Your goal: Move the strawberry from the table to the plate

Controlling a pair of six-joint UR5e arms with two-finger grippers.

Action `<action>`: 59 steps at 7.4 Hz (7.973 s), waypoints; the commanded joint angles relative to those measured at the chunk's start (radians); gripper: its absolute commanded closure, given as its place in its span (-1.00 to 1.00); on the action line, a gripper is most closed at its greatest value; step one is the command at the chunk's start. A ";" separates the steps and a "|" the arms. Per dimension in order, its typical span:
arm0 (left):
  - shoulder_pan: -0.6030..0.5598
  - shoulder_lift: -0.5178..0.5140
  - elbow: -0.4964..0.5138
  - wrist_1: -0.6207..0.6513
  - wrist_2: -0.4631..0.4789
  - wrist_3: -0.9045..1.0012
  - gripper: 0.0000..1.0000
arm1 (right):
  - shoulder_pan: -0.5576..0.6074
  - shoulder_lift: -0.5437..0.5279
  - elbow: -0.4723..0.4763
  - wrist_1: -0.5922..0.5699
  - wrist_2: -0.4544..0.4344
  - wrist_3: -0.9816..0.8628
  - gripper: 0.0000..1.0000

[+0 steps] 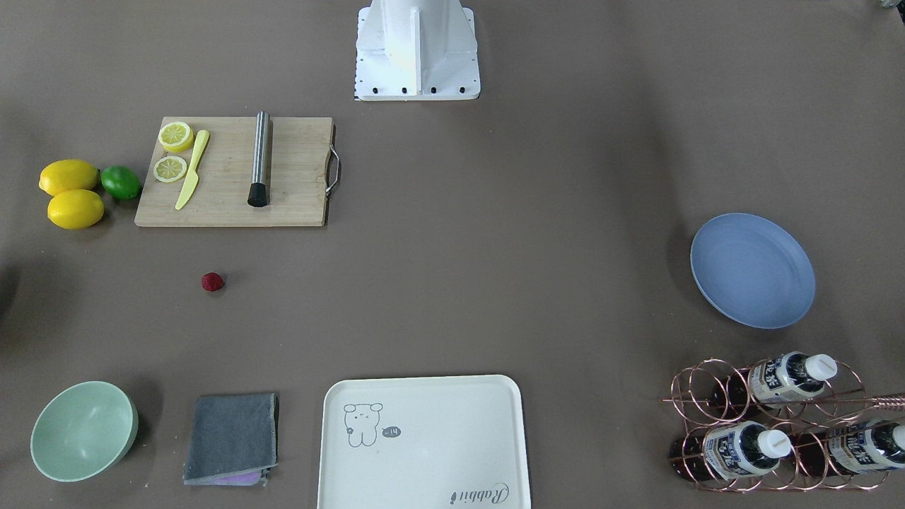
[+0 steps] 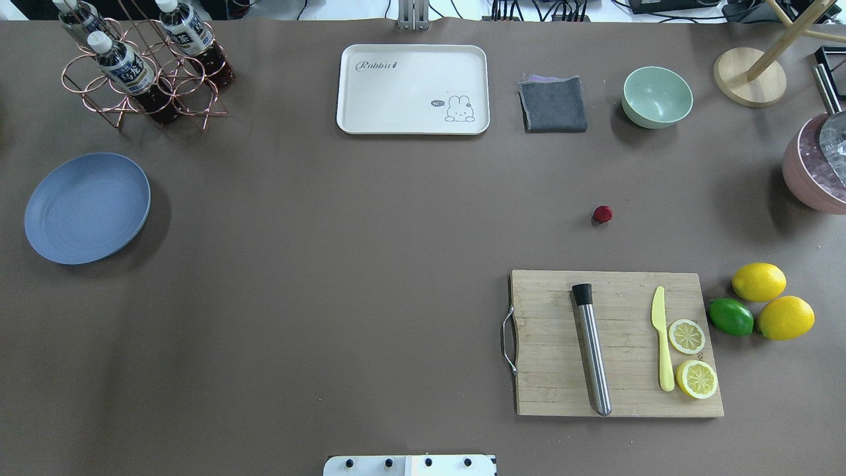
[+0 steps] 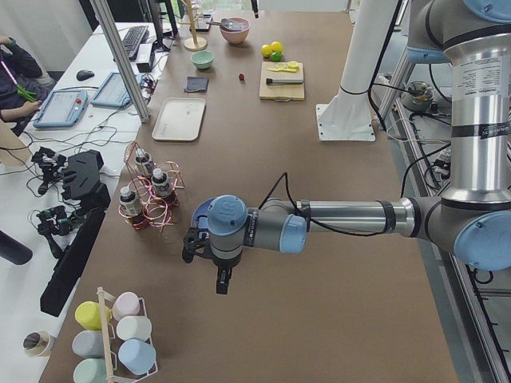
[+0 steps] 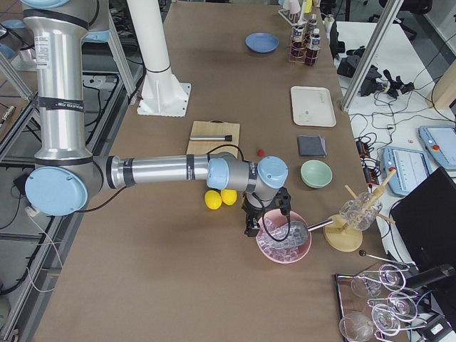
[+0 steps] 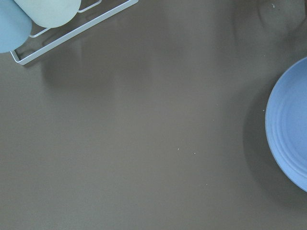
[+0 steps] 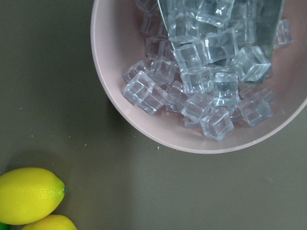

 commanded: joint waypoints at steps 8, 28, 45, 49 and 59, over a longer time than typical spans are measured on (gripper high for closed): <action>0.002 -0.005 -0.011 -0.006 -0.032 -0.005 -0.97 | 0.000 0.000 0.002 0.000 0.001 -0.003 -1.00; 0.365 -0.268 0.486 -0.637 -0.029 -0.443 -0.71 | -0.347 0.181 0.232 0.328 -0.182 0.672 -1.00; 0.620 -0.421 0.236 -0.693 0.024 -1.086 1.00 | -0.364 0.186 0.220 0.325 -0.200 0.675 -1.00; 0.863 -0.601 0.244 -0.663 0.256 -1.296 1.00 | -0.365 0.184 0.209 0.325 -0.200 0.676 -1.00; 0.780 -0.517 0.147 -0.664 0.212 -1.266 -0.96 | -0.409 0.202 0.192 0.328 -0.209 0.728 -1.00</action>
